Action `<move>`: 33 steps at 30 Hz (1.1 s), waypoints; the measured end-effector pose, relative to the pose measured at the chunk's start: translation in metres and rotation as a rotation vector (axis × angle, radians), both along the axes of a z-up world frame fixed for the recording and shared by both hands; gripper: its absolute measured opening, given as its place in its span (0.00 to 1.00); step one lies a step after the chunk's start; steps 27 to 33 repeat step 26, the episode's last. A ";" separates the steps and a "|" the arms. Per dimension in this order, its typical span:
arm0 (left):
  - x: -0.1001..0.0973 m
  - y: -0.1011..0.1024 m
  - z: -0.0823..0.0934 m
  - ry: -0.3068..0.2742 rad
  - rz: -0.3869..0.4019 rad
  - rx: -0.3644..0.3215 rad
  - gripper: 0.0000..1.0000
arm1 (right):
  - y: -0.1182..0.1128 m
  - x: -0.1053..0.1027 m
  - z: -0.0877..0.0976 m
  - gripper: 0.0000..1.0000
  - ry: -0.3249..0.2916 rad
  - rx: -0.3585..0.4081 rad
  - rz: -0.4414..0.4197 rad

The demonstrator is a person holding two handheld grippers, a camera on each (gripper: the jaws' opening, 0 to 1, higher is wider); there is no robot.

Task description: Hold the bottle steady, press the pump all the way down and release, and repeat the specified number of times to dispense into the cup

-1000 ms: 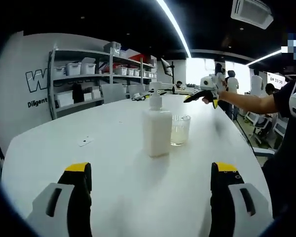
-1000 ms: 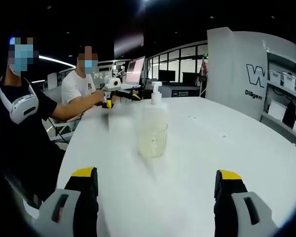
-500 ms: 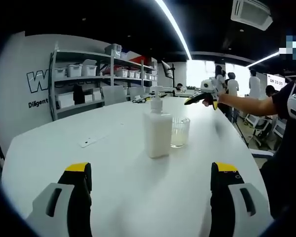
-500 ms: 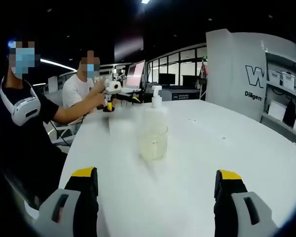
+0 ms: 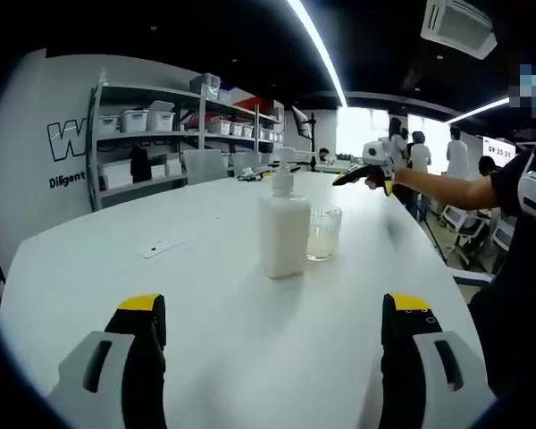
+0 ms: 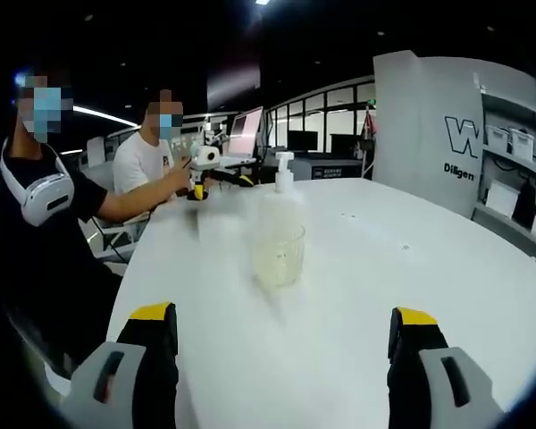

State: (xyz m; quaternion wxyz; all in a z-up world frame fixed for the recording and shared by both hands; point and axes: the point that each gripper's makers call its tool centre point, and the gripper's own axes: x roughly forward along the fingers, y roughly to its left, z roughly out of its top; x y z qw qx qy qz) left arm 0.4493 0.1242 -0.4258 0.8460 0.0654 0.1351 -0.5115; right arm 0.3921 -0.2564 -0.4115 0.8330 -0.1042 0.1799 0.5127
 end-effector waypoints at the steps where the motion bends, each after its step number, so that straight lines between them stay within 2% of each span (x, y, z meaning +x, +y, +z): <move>1: 0.000 0.000 0.000 0.001 0.000 0.000 0.99 | -0.001 0.001 0.000 1.00 0.001 0.004 -0.001; 8: 0.001 -0.003 -0.004 0.012 -0.002 -0.003 0.99 | -0.002 0.002 -0.010 1.00 0.014 -0.011 0.001; 17: 0.004 -0.002 -0.004 0.021 0.006 -0.016 0.99 | -0.005 0.001 -0.005 1.00 0.009 0.005 -0.006; 33: 0.002 0.000 -0.005 0.021 0.011 -0.009 0.99 | -0.004 -0.001 -0.008 1.00 0.010 0.009 -0.011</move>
